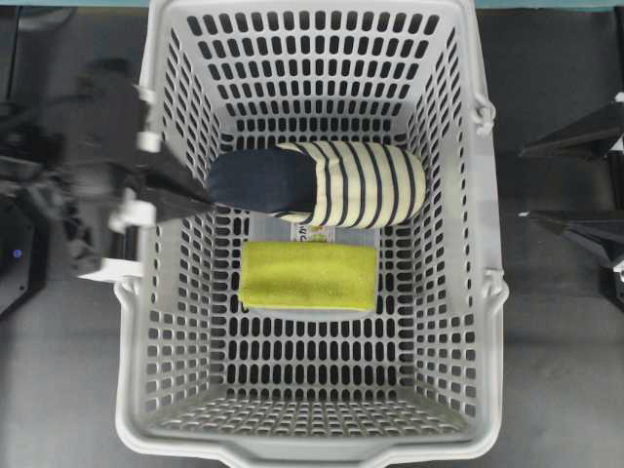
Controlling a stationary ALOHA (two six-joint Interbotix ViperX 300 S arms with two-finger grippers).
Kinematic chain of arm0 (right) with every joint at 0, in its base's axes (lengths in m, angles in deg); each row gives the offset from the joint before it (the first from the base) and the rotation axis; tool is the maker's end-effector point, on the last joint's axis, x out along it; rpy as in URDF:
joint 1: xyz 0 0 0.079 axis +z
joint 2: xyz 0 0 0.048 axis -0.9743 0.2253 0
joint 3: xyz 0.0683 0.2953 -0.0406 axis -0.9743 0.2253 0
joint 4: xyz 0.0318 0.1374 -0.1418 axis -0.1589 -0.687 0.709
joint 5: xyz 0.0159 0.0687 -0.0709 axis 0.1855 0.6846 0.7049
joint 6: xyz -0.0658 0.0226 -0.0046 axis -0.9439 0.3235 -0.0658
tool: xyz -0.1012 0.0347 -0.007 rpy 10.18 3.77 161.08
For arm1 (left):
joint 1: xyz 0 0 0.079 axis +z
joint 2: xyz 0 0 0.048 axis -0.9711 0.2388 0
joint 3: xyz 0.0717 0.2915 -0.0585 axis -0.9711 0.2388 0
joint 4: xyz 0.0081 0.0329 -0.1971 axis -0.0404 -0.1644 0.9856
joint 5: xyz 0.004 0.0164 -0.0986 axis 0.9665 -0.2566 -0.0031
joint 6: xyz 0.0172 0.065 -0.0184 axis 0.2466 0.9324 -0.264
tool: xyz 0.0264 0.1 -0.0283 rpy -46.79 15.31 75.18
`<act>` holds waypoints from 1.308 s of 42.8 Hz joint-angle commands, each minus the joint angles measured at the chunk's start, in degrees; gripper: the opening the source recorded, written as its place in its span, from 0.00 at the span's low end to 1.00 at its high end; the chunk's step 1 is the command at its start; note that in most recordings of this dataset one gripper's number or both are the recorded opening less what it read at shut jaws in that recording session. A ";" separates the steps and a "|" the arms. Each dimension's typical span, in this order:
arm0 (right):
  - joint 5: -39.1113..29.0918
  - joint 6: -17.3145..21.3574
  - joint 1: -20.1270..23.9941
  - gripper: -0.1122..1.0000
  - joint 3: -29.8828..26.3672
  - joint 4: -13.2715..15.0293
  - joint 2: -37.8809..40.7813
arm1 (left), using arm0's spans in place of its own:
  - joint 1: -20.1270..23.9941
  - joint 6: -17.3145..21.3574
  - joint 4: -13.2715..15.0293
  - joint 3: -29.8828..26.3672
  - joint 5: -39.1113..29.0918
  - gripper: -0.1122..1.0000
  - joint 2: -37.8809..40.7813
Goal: Pick up the yellow cloth from the shopping basket with the left arm.
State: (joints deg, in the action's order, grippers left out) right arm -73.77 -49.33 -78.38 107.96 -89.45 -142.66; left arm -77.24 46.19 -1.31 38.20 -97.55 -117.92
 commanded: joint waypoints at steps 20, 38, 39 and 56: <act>0.70 -0.44 -0.09 0.79 -1.32 -0.09 0.00 | -4.83 0.00 -0.26 -22.59 -14.41 0.90 23.55; 0.70 -0.44 -0.09 0.79 -0.97 0.00 -0.09 | -5.27 -0.44 -0.26 -26.02 -19.69 0.90 37.71; 0.70 -0.44 -0.18 0.79 -0.97 0.00 -0.18 | -5.19 -0.26 -0.26 -26.02 -19.69 0.90 38.14; 0.70 -0.44 -0.09 0.79 -0.62 -0.09 -0.18 | -3.43 -0.18 -0.26 -22.85 -16.61 0.90 39.90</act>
State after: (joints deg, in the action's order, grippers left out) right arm -73.68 -49.59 -78.38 107.96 -89.54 -143.18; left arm -80.58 46.10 -1.40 14.47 -115.57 -77.67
